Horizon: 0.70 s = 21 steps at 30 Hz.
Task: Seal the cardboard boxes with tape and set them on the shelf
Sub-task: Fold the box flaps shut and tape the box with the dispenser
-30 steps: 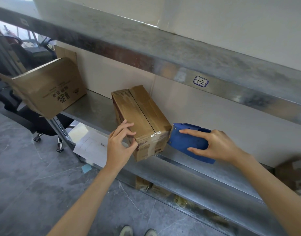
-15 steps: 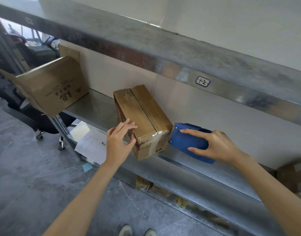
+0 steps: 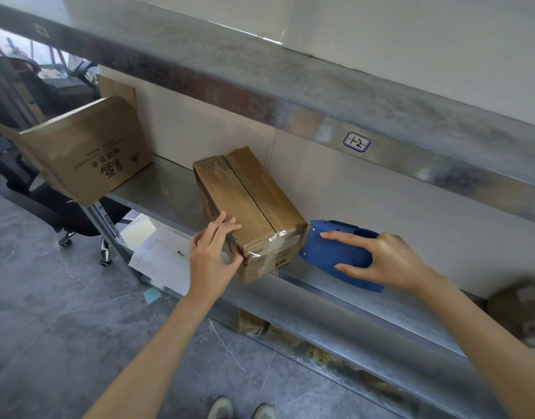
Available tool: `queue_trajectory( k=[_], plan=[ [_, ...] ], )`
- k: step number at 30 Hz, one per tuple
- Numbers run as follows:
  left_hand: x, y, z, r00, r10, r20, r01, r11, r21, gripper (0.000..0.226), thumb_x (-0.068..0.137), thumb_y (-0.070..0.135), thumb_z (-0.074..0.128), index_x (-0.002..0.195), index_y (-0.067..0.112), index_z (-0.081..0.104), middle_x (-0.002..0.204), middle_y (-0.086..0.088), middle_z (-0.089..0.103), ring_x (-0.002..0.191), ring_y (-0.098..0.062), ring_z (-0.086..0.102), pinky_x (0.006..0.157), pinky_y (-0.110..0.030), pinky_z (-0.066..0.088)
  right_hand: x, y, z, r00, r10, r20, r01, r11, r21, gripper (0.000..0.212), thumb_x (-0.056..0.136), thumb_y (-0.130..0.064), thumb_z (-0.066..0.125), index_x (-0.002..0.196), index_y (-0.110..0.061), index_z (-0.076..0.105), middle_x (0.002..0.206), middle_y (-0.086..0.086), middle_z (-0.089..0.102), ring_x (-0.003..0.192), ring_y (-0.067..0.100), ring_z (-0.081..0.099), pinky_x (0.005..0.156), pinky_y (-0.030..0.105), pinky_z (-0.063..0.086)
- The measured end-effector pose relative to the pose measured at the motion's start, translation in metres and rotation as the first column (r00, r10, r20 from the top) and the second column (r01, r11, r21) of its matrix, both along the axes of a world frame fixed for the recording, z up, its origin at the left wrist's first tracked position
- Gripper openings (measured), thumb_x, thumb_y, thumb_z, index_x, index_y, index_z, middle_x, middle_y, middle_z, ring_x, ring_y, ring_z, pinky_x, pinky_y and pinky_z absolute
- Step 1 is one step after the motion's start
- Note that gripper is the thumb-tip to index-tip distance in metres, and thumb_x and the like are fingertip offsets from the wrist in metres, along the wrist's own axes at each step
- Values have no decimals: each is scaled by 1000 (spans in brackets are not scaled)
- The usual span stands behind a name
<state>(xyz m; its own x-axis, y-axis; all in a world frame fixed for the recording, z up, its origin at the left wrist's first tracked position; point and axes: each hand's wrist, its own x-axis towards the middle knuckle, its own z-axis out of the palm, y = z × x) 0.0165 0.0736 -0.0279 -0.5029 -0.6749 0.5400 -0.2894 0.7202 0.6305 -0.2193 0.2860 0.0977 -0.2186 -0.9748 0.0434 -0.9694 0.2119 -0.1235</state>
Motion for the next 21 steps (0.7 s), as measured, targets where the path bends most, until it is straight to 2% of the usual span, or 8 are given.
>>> queue_trajectory(
  k=[3, 6, 9, 12, 14, 17, 21],
  plan=[
    [-7, -3, -1, 1000, 18, 7, -18, 1000, -14, 49, 75, 5, 79, 118, 22, 62, 127, 5, 64, 138, -11, 45, 104, -41, 38, -1, 2, 1, 1000, -17, 2, 17, 1000, -8, 69, 82, -49, 71, 140, -59, 36, 40, 0, 11, 35, 12, 19, 47, 11, 21],
    [-10, -8, -1, 999, 52, -10, -53, 997, -56, 39, 79, 3, 76, 113, 20, 66, 122, 3, 68, 132, -13, 51, 103, -43, 40, 1, 2, 3, 999, -37, 19, 37, 999, -11, 63, 81, -56, 61, 139, -61, 36, 40, 0, 12, 35, 14, 24, 47, 10, 20],
    [-14, -11, 4, 992, 92, -83, -97, 993, -64, 25, 84, 2, 71, 102, 19, 70, 111, 3, 72, 120, -13, 61, 99, -45, 42, 1, 1, 3, 1000, -25, 14, 26, 1000, -11, 64, 81, -50, 70, 138, -57, 42, 40, -1, 11, 35, 12, 24, 47, 9, 21],
    [-14, -11, 6, 992, 78, -95, -87, 991, -96, 17, 88, 15, 61, 101, 19, 70, 110, 3, 72, 120, -14, 61, 98, -44, 42, 0, 0, 4, 1000, -21, 2, 21, 1000, -5, 68, 79, -44, 76, 138, -56, 43, 40, -1, 10, 34, 12, 19, 47, 11, 20],
    [-12, -12, 1, 996, 61, -66, -67, 992, -103, 23, 84, 11, 68, 106, 18, 68, 115, 2, 70, 124, -15, 58, 100, -44, 42, 0, 0, 4, 1000, -22, 2, 22, 1000, -3, 70, 80, -44, 76, 139, -55, 40, 40, 0, 10, 35, 12, 17, 47, 11, 19],
    [-7, -11, -6, 999, 22, 25, -19, 995, -101, 50, 73, 10, 82, 118, 20, 60, 128, -1, 65, 132, -16, 51, 102, -44, 41, 0, -1, 3, 1000, -23, -2, 23, 1000, -5, 72, 81, -45, 75, 140, -57, 37, 40, 0, 11, 35, 13, 18, 46, 11, 20],
    [-4, -9, 0, 993, -28, 113, 35, 998, -58, 63, 71, 19, 82, 125, 24, 50, 134, 1, 56, 140, -15, 41, 105, -48, 41, 0, -2, 1, 999, -40, -4, 40, 999, -7, 73, 80, -46, 74, 140, -59, 34, 40, 0, 13, 36, 15, 25, 46, 9, 22]
  ],
)
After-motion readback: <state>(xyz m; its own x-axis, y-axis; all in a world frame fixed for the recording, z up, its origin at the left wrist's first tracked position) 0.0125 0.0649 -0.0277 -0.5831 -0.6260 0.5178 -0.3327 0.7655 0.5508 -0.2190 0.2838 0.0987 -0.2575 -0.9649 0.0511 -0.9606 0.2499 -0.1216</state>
